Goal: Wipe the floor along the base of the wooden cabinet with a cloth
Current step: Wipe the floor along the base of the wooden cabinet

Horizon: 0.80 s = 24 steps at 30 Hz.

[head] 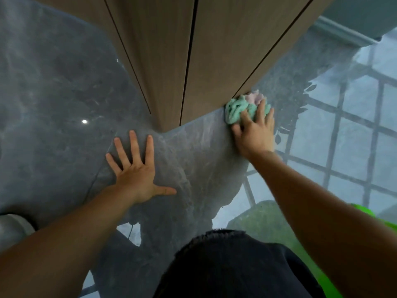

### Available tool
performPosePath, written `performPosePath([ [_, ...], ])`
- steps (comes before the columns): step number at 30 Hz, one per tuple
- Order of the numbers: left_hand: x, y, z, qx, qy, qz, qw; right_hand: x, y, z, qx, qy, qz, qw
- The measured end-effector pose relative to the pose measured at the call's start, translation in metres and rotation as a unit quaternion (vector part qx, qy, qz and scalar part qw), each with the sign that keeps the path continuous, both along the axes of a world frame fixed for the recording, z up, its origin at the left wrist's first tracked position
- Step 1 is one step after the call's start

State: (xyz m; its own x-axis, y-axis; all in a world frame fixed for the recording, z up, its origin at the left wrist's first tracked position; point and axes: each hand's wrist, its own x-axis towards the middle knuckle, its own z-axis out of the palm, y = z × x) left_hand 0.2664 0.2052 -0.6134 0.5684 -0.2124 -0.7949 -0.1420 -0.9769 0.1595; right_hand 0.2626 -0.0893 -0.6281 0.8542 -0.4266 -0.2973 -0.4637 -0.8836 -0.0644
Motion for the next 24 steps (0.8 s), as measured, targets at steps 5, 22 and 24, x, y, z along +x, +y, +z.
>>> performPosePath([
  [5, -0.001, 0.001, 0.000, -0.009, -0.008, 0.000, 1.000, -0.029, 0.121, 0.003, 0.080, -0.010, 0.145, 0.986],
  [22, -0.006, 0.006, -0.014, -0.045, -0.066, 0.001, 0.997, -0.005, 0.046, 0.001, -0.005, 0.012, -0.042, 0.999],
  [24, -0.006, 0.010, -0.015, -0.070, -0.068, 0.004, 0.995, -0.028, 0.117, -0.005, 0.016, -0.007, 0.025, 1.000],
])
